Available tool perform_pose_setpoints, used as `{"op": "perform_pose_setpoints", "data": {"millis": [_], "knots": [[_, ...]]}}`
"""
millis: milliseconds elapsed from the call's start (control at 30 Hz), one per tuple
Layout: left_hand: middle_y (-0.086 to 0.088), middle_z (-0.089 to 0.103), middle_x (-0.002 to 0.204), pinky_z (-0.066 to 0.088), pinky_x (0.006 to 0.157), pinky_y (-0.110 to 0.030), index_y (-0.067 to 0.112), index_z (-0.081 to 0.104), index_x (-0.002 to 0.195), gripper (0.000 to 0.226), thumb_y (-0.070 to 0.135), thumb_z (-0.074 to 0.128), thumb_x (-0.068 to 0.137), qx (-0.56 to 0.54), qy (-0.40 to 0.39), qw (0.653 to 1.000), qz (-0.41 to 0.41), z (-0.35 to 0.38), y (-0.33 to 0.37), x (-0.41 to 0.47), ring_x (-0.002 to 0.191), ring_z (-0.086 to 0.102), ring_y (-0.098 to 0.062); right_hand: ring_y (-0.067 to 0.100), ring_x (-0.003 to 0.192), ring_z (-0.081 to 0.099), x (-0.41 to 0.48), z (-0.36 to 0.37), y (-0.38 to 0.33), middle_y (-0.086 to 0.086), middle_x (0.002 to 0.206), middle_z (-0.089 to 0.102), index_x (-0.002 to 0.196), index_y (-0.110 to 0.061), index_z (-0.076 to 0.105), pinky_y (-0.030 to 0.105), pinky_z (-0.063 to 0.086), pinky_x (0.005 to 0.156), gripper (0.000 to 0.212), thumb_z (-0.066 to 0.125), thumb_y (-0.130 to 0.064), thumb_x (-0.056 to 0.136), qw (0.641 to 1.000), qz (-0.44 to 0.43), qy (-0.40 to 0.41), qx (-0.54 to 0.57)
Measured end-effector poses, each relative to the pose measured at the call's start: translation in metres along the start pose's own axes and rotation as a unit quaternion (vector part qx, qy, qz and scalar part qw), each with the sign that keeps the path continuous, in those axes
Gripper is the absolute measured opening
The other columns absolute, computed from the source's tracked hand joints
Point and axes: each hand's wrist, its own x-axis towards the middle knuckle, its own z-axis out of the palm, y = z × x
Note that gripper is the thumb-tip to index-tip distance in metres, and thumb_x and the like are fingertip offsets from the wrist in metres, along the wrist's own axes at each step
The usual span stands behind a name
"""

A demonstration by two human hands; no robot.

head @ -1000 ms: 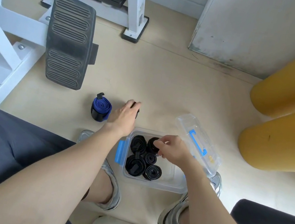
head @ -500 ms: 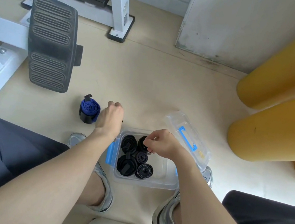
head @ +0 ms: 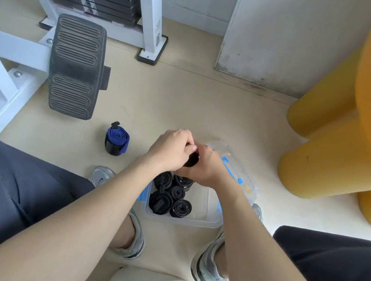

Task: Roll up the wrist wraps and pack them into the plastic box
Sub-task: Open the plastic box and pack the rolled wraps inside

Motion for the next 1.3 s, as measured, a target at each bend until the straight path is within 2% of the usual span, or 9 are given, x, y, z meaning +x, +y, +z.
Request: {"op": "perform_pose_setpoints", "data": {"millis": [100, 167, 333, 500, 733, 967, 1067, 1133, 1300], "knots": [[-0.001, 0.068, 0.093, 0.047, 0.079, -0.036, 0.015, 0.069, 0.111, 0.023, 0.033, 0.055, 0.112, -0.053, -0.022, 0.998, 0.003, 0.008, -0.004, -0.014, 0.098, 0.069, -0.033, 0.007, 0.059, 0.060, -0.010, -0.009, 0.006, -0.012, 0.065, 0.063, 0.079, -0.032, 0.063, 0.028, 0.046, 0.054, 0.039, 0.093, -0.054, 0.065, 0.994, 0.055, -0.061, -0.074], [-0.006, 0.068, 0.101, 0.049, 0.079, -0.041, 0.015, 0.062, 0.115, 0.028, 0.037, 0.044, 0.115, 0.038, -0.012, 0.999, 0.011, 0.020, -0.010, -0.025, 0.096, 0.068, -0.036, 0.018, 0.061, 0.066, -0.016, -0.014, 0.007, -0.002, 0.070, 0.067, 0.082, -0.017, 0.060, 0.033, 0.052, 0.055, 0.054, 0.090, -0.058, 0.065, 0.975, 0.105, -0.110, -0.165], [-0.007, 0.053, 0.140, 0.047, 0.107, -0.049, 0.022, 0.057, 0.139, 0.044, 0.040, 0.065, 0.099, 0.241, -0.164, 0.954, 0.061, 0.052, -0.031, -0.047, 0.133, 0.052, -0.037, 0.019, 0.068, 0.064, -0.034, -0.013, 0.017, 0.003, 0.088, 0.064, 0.088, -0.018, 0.060, 0.026, 0.043, 0.048, 0.042, 0.092, -0.034, 0.067, 0.939, 0.162, -0.155, -0.260], [-0.003, 0.032, 0.167, 0.020, 0.130, -0.050, 0.034, 0.061, 0.148, 0.065, 0.052, 0.074, 0.087, 0.299, -0.263, 0.915, 0.064, 0.066, -0.051, -0.056, 0.148, 0.033, -0.041, 0.032, 0.110, 0.072, -0.041, -0.002, 0.027, 0.008, 0.127, 0.063, 0.134, -0.020, 0.068, 0.042, 0.065, 0.088, 0.055, 0.082, -0.009, 0.082, 0.938, 0.130, -0.190, -0.258], [0.007, 0.015, 0.179, 0.031, 0.128, -0.043, 0.032, 0.057, 0.155, 0.094, 0.053, 0.094, 0.071, 0.300, -0.313, 0.899, 0.052, 0.049, -0.047, -0.044, 0.157, 0.028, -0.032, 0.031, 0.123, 0.065, -0.044, 0.030, 0.036, 0.008, 0.141, 0.055, 0.141, -0.017, 0.061, 0.040, 0.056, 0.089, 0.046, 0.055, -0.009, 0.096, 0.925, 0.145, -0.243, -0.253], [0.003, 0.038, 0.171, 0.036, 0.124, -0.039, 0.028, 0.068, 0.142, 0.076, 0.046, 0.096, 0.074, 0.214, -0.286, 0.933, 0.040, 0.048, -0.055, -0.038, 0.152, 0.040, -0.028, 0.031, 0.108, 0.065, -0.035, 0.027, 0.051, 0.008, 0.122, 0.060, 0.125, -0.014, 0.064, 0.037, 0.056, 0.081, 0.033, 0.067, -0.018, 0.092, 0.930, 0.189, -0.217, -0.231], [0.001, 0.077, 0.123, 0.054, 0.109, -0.036, 0.027, 0.081, 0.113, 0.026, 0.018, 0.079, 0.089, -0.015, -0.162, 0.986, -0.041, 0.039, -0.061, -0.029, 0.115, 0.071, -0.017, 0.031, 0.101, 0.067, -0.019, 0.023, 0.043, 0.010, 0.115, 0.067, 0.116, -0.011, 0.067, 0.036, 0.058, 0.080, 0.029, 0.070, -0.027, 0.092, 0.936, 0.187, -0.219, -0.202], [0.009, 0.077, 0.103, 0.059, 0.102, -0.034, 0.025, 0.081, 0.104, 0.022, 0.010, 0.067, 0.097, -0.082, -0.041, 0.992, -0.091, 0.026, -0.070, -0.019, 0.097, 0.072, -0.009, 0.033, 0.090, 0.066, -0.005, 0.022, 0.031, 0.015, 0.108, 0.068, 0.105, -0.008, 0.063, 0.031, 0.053, 0.068, 0.014, 0.059, -0.019, 0.098, 0.955, 0.160, -0.162, -0.191], [-0.013, 0.054, 0.144, 0.045, 0.111, -0.046, 0.019, 0.064, 0.141, 0.045, 0.004, 0.062, 0.099, 0.072, 0.073, 0.981, -0.166, -0.004, -0.120, 0.005, 0.132, 0.050, -0.039, 0.030, 0.074, 0.064, 0.018, 0.034, -0.002, 0.013, 0.097, 0.070, 0.117, -0.019, 0.075, 0.032, 0.054, 0.067, 0.033, 0.049, -0.014, 0.097, 0.991, 0.098, -0.034, -0.083]]}}
